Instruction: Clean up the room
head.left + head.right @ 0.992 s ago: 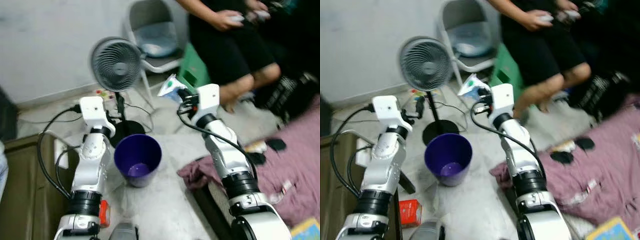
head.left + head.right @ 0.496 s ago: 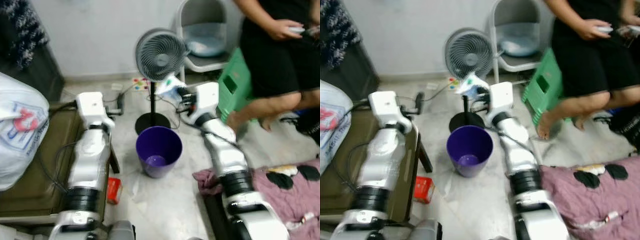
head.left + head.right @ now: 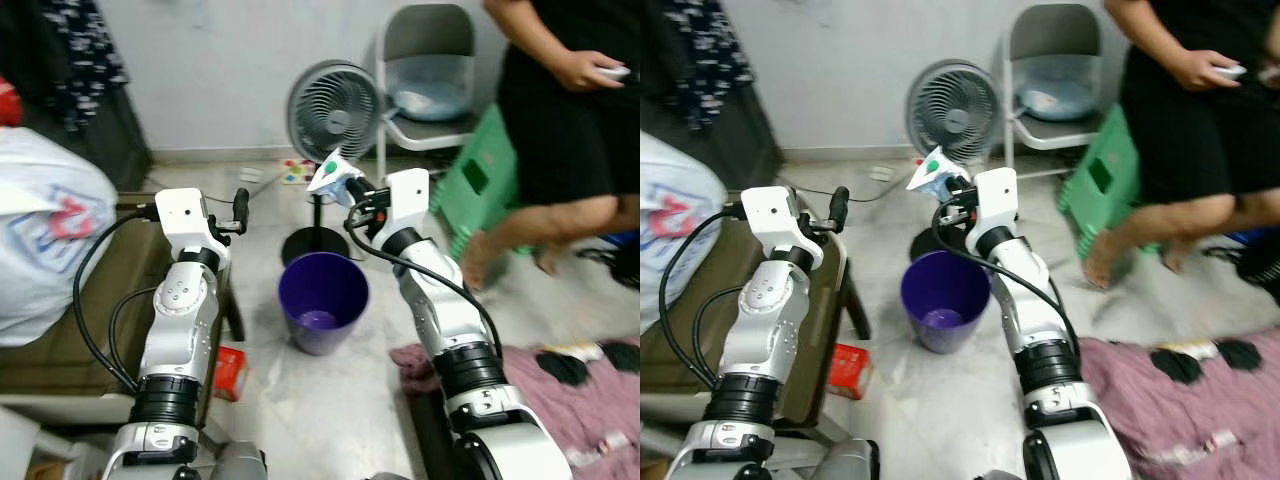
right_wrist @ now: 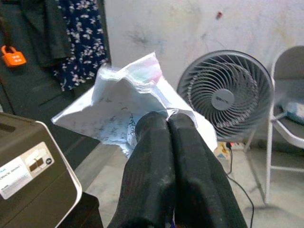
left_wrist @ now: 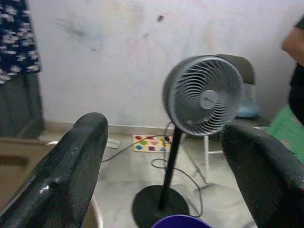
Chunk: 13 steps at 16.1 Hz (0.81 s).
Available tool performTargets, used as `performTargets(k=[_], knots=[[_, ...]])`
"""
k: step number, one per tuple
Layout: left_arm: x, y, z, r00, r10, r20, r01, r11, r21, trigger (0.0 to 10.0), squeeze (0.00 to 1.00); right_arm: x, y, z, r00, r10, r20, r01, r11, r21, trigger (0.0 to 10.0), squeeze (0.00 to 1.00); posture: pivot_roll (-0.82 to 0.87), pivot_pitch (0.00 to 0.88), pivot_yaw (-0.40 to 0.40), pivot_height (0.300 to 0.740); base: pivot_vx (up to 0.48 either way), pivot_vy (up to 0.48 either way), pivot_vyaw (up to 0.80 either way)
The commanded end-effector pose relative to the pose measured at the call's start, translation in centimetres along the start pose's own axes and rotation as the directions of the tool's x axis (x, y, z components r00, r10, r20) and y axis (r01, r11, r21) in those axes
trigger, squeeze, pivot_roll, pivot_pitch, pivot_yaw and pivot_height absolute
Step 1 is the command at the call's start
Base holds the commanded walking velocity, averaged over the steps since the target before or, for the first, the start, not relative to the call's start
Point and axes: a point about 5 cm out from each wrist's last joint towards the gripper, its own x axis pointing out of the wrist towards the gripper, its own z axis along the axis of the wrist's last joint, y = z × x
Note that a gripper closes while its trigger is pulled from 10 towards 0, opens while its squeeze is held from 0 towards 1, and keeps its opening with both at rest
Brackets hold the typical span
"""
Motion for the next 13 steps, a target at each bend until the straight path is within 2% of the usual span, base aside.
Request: performTargets(k=[1,3,8,13], knots=[[0.08,-0.33,0.42,1.0,-0.023,0.018,0.023,1.0,0.003,10.0,0.0,0.11,-0.51,0.34,1.0,-0.018,0.002,0.018,1.0,0.002,10.0,0.0,0.03,0.0,-0.03,0.74,0.0,0.0,-0.8],[0.05,-0.43,0.4,0.999,-0.03,0.019,0.03,1.0,-0.002,10.0,0.0,0.09,-0.53,0.4,1.0,-0.015,0.007,0.015,1.0,-0.006,10.0,0.0,0.03,0.0,-0.032,0.74,0.0,0.0,-0.8],[-0.02,-0.83,0.63,0.997,-0.067,0.039,0.067,0.998,-0.008,10.0,0.0,0.12,-0.5,0.5,1.0,-0.009,0.014,0.009,1.0,-0.011,10.0,0.0,0.03,0.0,-0.033,0.74,0.0,0.0,0.0],[-0.05,-0.95,0.73,0.995,-0.085,0.046,0.086,0.996,-0.017,10.0,0.0,0.05,-0.66,0.41,1.0,-0.016,0.013,0.016,1.0,-0.015,10.0,0.0,0.03,0.0,-0.03,0.74,0.392,0.0,0.0]])
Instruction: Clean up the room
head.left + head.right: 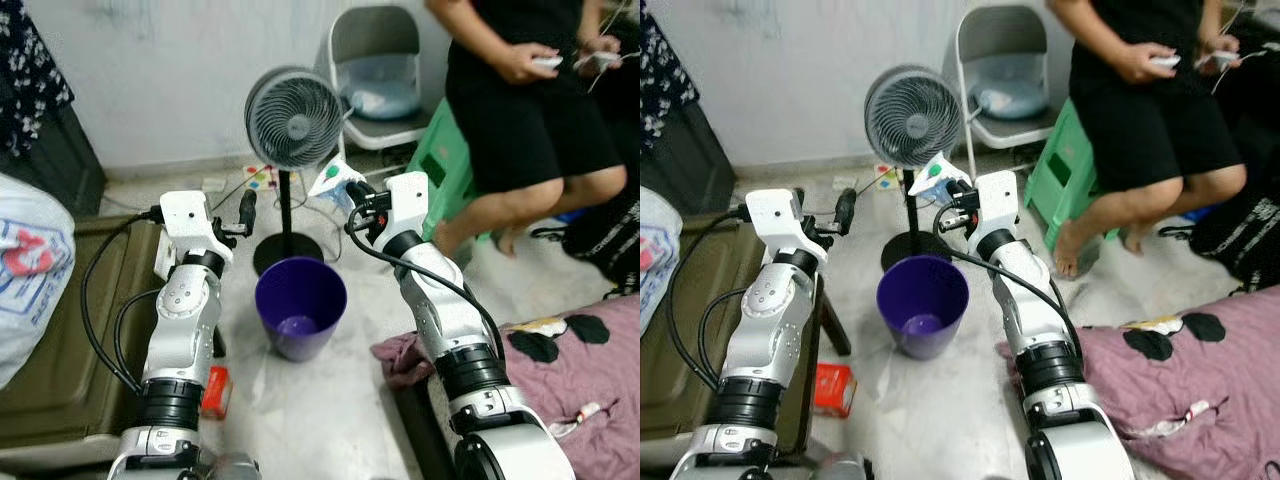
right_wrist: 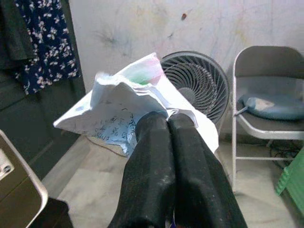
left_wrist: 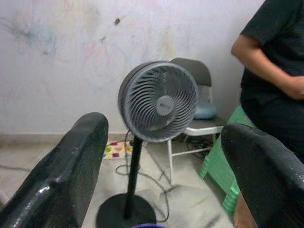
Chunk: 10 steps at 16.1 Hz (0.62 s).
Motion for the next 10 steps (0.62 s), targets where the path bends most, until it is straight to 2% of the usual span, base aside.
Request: performTargets(k=[1,10], knots=[[0.03,-0.13,0.39,1.0,-0.013,0.017,0.013,1.0,0.001,10.0,0.0,0.19,-0.27,0.55,1.0,-0.009,0.017,0.009,1.0,-0.007,10.0,0.0,0.02,0.0,-0.029,0.74,0.412,0.0,0.0],[0.05,-0.08,0.49,1.0,-0.015,0.02,0.015,1.0,-0.003,10.0,0.0,0.26,-0.36,0.53,1.0,-0.017,0.017,0.018,1.0,-0.014,10.0,0.0,0.03,0.0,-0.028,0.74,0.436,0.0,0.0]])
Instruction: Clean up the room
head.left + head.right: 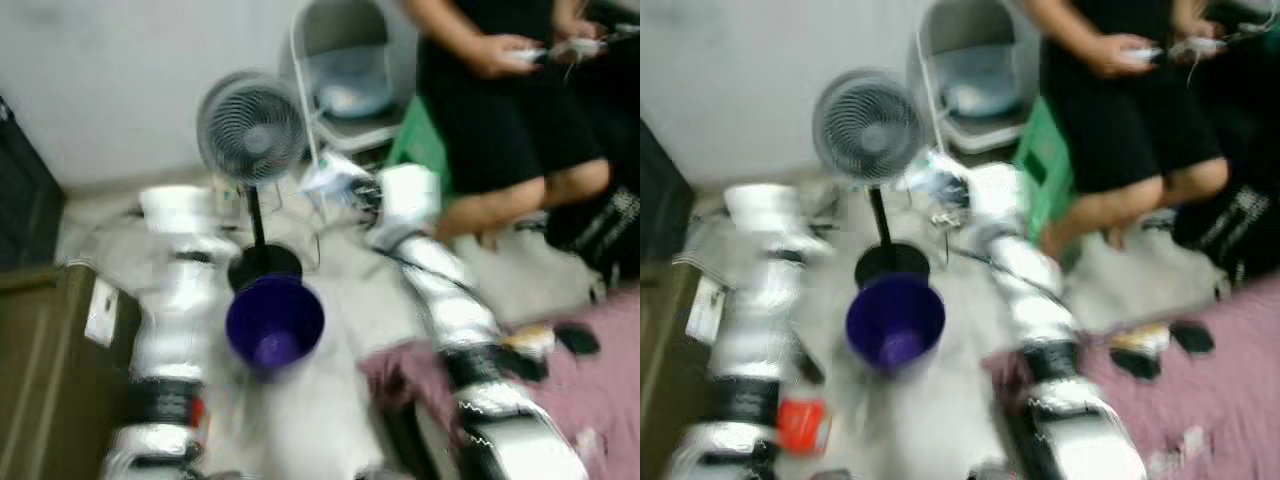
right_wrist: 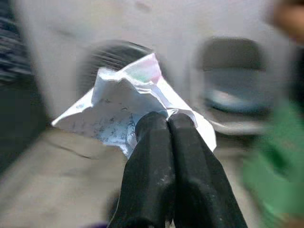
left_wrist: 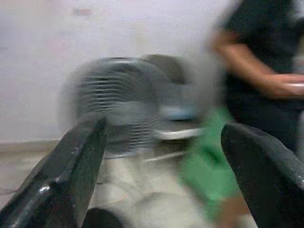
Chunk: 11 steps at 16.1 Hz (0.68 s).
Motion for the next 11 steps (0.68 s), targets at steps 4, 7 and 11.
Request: performTargets(k=[4,7,11], knots=[[-0.14,2.03,0.74,0.998,0.066,0.012,-0.066,0.997,0.031,10.0,0.0,1.06,2.06,1.3,0.997,0.055,0.055,-0.055,0.998,0.002,10.0,0.0,0.03,0.0,-0.026,0.74,0.341,0.0,0.0],[-0.03,2.11,0.65,0.996,0.091,0.003,-0.091,0.995,0.037,10.0,0.0,1.01,1.93,1.29,0.997,0.041,0.061,-0.042,0.999,0.003,10.0,0.0,0.02,0.0,-0.023,0.74,0.0,0.0,0.0],[-0.04,2.24,0.67,0.995,0.102,0.005,-0.102,0.994,0.042,10.0,0.0,0.99,1.99,1.3,0.997,0.04,0.065,-0.04,0.999,-0.002,10.0,0.0,0.02,0.0,-0.017,0.74,0.0,0.0,0.0]])
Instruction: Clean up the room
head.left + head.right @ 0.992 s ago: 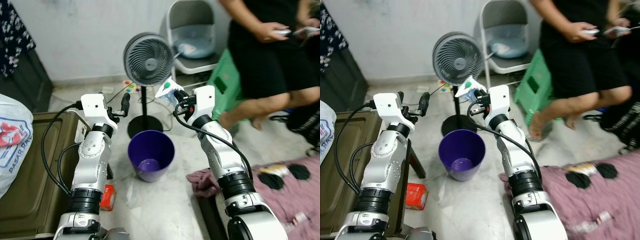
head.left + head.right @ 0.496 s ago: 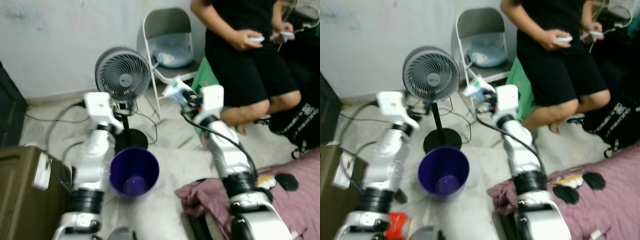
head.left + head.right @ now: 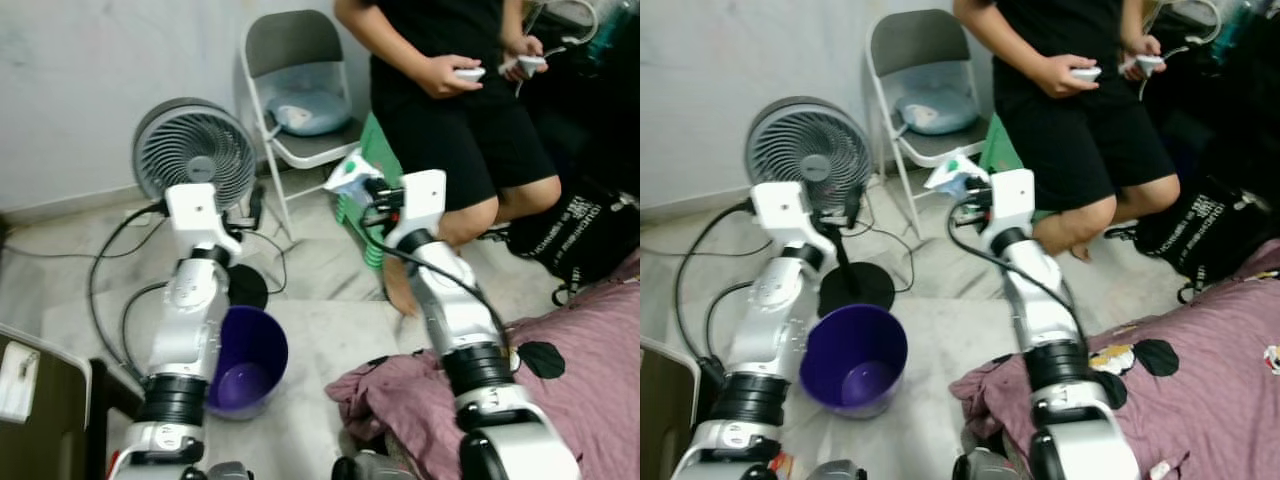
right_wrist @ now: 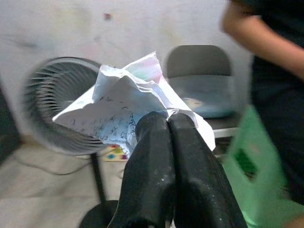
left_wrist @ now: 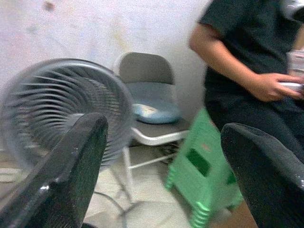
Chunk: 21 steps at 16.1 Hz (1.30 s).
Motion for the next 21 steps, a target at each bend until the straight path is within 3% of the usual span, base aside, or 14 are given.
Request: performTargets(k=[1,14,16,21], knots=[[0.0,0.2,0.1,1.0,0.011,0.001,-0.011,1.0,0.011,10.0,0.0,0.3,0.1,0.7,1.0,0.012,0.024,-0.012,1.0,-0.016,10.0,0.0,0.02,0.0,-0.017,0.74,0.0,0.0,0.0],[0.0,0.2,0.1,1.0,0.011,0.001,-0.011,1.0,0.011,10.0,0.0,0.3,0.1,0.7,1.0,0.012,0.024,-0.012,1.0,-0.016,10.0,0.0,0.02,0.0,-0.017,0.74,0.0,0.0,0.0],[-0.8,1.0,0.3,1.0,0.018,0.007,-0.019,0.998,0.057,10.0,0.0,1.6,2.5,1.3,0.996,0.074,0.055,-0.074,0.997,0.001,10.0,0.0,0.07,0.0,-0.035,0.74,0.0,0.0,0.0],[-0.6,1.2,0.5,1.0,0.023,0.019,-0.024,0.998,0.056,10.0,0.0,1.7,2.3,1.7,0.995,0.069,0.076,-0.067,0.997,-0.031,10.0,0.0,0.06,0.0,-0.035,0.74,0.0,0.0,0.48]])
